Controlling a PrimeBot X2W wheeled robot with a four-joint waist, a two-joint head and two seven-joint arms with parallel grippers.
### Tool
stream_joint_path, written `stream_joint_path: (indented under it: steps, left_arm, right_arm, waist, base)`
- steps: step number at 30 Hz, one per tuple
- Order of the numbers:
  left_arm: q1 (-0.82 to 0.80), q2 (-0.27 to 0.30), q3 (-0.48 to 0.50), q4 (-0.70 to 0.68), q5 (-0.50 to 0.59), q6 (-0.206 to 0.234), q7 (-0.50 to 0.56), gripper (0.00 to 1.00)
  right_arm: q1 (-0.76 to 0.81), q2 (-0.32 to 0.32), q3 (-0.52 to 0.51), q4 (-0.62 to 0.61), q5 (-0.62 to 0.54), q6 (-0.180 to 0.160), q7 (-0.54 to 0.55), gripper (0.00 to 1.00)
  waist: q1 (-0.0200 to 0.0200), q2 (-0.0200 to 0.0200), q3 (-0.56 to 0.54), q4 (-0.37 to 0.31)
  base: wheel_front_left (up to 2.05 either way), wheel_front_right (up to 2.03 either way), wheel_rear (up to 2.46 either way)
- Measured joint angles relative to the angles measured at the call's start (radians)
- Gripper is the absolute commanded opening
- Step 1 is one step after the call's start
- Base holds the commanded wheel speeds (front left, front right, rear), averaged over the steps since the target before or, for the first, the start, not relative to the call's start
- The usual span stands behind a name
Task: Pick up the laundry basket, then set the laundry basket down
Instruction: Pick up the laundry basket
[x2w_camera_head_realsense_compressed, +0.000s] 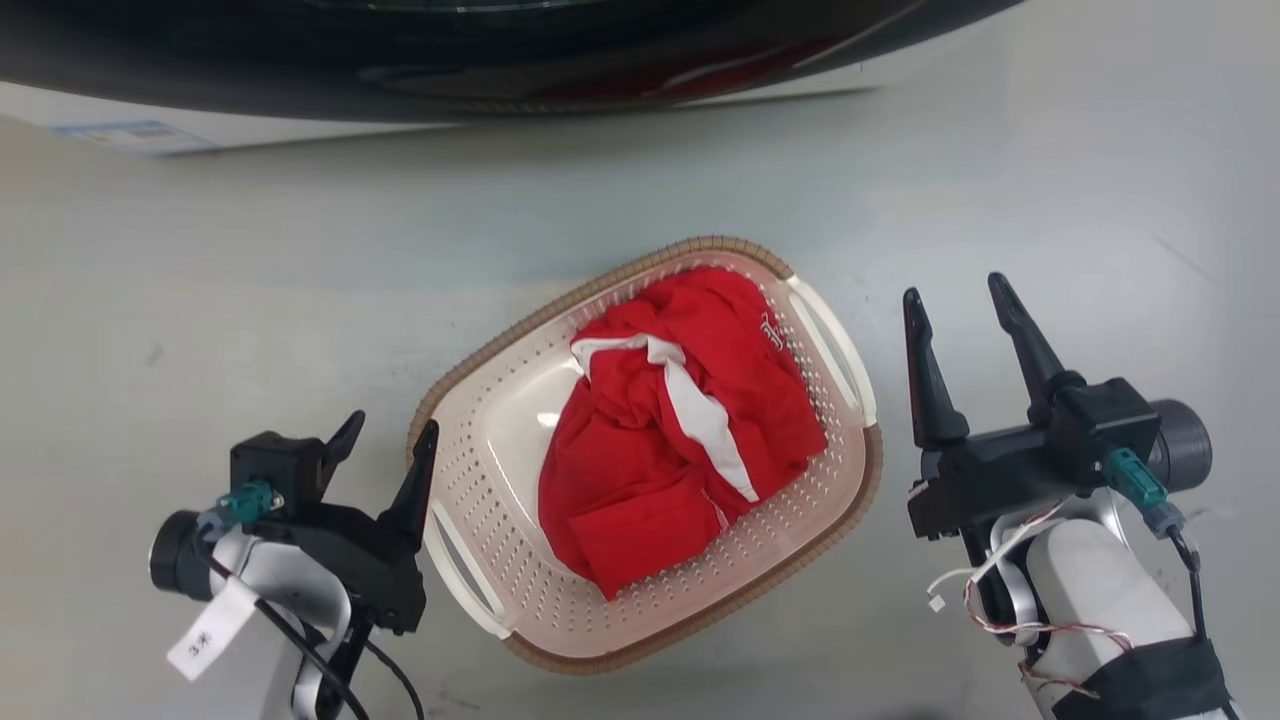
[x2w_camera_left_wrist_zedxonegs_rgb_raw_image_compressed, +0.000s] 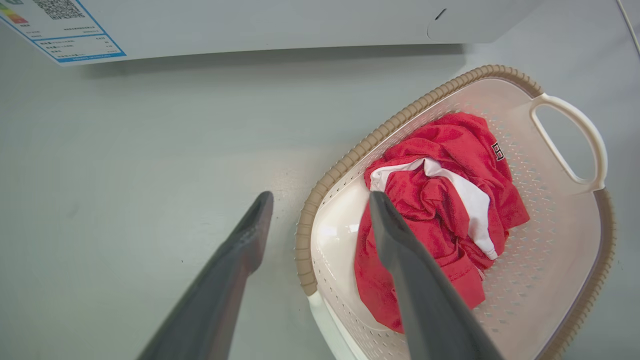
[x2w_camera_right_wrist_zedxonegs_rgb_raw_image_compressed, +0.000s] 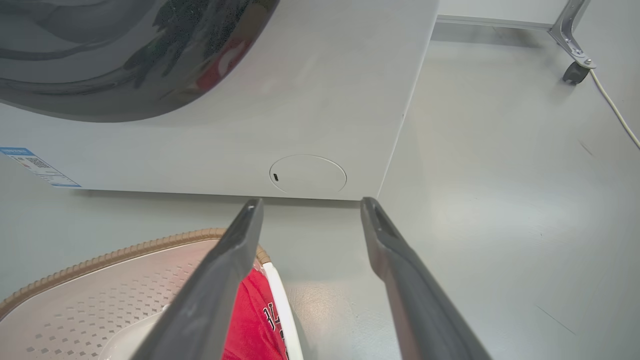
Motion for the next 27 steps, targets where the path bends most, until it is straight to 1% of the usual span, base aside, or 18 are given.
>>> stream_joint_path:
  steps: [5,8,9,11,18,21,22,23,24,27]
  left_arm:
    - [-0.055,0.007,0.004,0.043,-0.016,-0.017,0.023,1.0]
    - [-0.08,0.015,0.003,0.08,-0.026,-0.019,0.033,1.0]
    - [-0.086,0.017,0.003,0.092,-0.027,-0.026,0.039,1.0]
    - [-0.099,0.018,0.004,0.119,-0.031,-0.026,0.04,1.0]
    - [-0.149,0.017,0.01,0.204,-0.049,-0.043,0.054,1.0]
    - [-0.172,0.013,0.015,0.23,-0.053,-0.043,0.054,1.0]
    - [-0.181,0.011,0.016,0.241,-0.055,-0.043,0.057,0.9]
    - [-0.188,0.01,0.017,0.249,-0.056,-0.043,0.057,0.31]
    - [-0.195,0.01,0.017,0.259,-0.057,-0.043,0.057,0.0]
    - [-0.208,0.0,0.015,0.279,-0.057,-0.051,0.057,0.0]
  right_arm:
    - [-0.044,0.006,-0.001,-0.004,-0.008,0.0,0.0,1.0]
    - [-0.062,0.011,-0.001,0.004,-0.016,0.0,-0.001,1.0]
    - [-0.064,0.011,-0.001,0.007,-0.016,0.0,-0.002,1.0]
    - [-0.069,0.011,-0.001,0.014,-0.016,0.002,-0.002,1.0]
    - [-0.084,0.012,-0.003,0.037,-0.016,0.008,-0.009,1.0]
    - [-0.084,0.015,-0.003,0.045,-0.016,0.009,-0.009,1.0]
    - [-0.084,0.016,-0.003,0.047,-0.016,0.009,-0.009,1.0]
    - [-0.085,0.017,-0.003,0.049,-0.016,0.009,-0.009,1.0]
    - [-0.086,0.018,-0.002,0.052,-0.016,0.009,-0.009,1.0]
    - [-0.091,0.021,-0.003,0.058,-0.016,0.01,-0.01,1.0]
  waist:
    - [0.0,0.0,0.075,-0.011]
    - [0.0001,0.0,0.115,-0.019]
    - [0.0001,0.0,0.127,-0.021]
    - [0.0001,0.0,0.148,-0.027]
    - [0.0,0.0,0.191,-0.046]
    - [-0.0001,-0.0001,0.198,-0.051]
    - [0.0,0.0,0.199,-0.052]
    - [0.0,-0.0001,0.201,-0.053]
    - [-0.0001,-0.0001,0.202,-0.053]
    - [-0.0001,-0.0001,0.204,-0.054]
  base:
    - [0.0,0.0,0.0]
    - [0.0,0.0,0.0]
    - [0.0,0.0,0.0]
    - [0.0,0.0,0.0]
    - [0.0,0.0,0.0]
    - [0.0,0.0,0.0]
    - [0.0,0.0,0.0]
    - [0.0,0.0,0.0]
    - [0.0,0.0,0.0]
    - [0.0,0.0,0.0]
